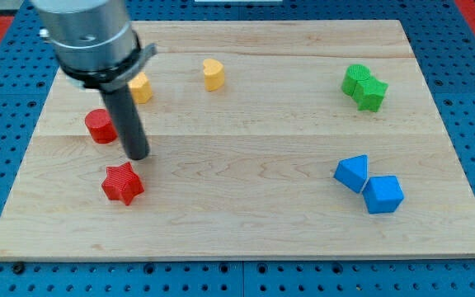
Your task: Tap the green star
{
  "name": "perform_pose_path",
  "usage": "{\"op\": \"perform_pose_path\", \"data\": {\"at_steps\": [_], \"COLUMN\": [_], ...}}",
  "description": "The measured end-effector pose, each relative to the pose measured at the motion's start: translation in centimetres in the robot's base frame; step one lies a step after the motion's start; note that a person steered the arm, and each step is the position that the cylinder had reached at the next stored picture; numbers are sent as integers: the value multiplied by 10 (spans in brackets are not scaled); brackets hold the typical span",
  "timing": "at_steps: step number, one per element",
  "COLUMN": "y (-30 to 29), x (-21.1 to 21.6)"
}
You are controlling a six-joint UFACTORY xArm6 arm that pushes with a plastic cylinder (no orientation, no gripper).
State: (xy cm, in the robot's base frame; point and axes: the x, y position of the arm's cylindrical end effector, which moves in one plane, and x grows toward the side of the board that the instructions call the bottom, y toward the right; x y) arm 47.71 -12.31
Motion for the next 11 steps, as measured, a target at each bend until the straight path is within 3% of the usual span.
{"op": "perform_pose_path", "data": {"at_steps": [1, 3, 4, 5, 6, 8, 10, 11], "y": [21, -22, 1, 101, 149, 270, 362, 380], "x": [35, 41, 34, 10, -27, -52, -83, -105]}}
